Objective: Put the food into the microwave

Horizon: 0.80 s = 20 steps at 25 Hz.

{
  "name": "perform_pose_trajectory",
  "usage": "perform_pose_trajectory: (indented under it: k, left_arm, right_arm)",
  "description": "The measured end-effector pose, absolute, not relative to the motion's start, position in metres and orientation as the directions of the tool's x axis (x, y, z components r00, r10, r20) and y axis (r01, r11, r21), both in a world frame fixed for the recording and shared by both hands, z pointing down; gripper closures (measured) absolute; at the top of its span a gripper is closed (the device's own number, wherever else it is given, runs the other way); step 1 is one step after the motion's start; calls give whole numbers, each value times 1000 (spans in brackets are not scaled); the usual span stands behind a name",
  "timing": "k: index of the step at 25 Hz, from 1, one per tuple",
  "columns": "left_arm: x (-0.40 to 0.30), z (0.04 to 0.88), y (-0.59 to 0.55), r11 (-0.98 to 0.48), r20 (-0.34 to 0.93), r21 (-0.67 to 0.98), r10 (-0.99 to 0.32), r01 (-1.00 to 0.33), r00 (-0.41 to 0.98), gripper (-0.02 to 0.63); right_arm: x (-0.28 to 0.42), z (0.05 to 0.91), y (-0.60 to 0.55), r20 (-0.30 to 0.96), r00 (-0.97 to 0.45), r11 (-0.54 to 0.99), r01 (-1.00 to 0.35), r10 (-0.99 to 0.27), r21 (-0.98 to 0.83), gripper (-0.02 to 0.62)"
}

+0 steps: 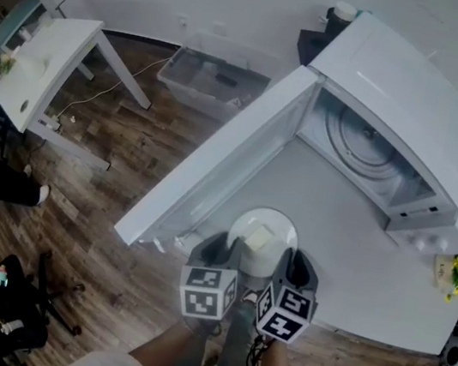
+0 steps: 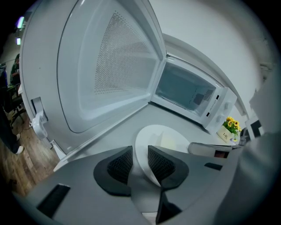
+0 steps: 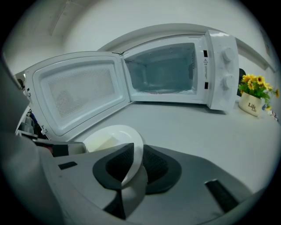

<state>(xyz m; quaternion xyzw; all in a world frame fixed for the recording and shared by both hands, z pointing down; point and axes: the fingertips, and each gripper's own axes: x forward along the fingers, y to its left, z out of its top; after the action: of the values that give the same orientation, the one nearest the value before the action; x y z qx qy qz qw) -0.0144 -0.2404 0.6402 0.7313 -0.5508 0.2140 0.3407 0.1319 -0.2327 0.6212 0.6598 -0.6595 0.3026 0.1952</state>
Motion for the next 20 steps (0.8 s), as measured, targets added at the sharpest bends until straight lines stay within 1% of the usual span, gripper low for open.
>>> perform_pose_trajectory:
  k: [3, 9, 20]
  left_arm:
    - [-14, 640, -239, -170, 691, 265, -653, -949, 310, 486]
    - [-16, 639, -237, -123, 680, 323, -659, -938, 321, 508]
    - [-1, 627, -238, -173, 646, 335, -674, -926, 359, 511]
  right_arm:
    - [129, 621, -233, 656, -56, -50, -989, -753, -141, 518]
    - [129, 617, -230, 641, -46, -74, -984, -766, -159, 525]
    - [145, 606, -224, 611, -17, -123, -975, -792, -187, 529]
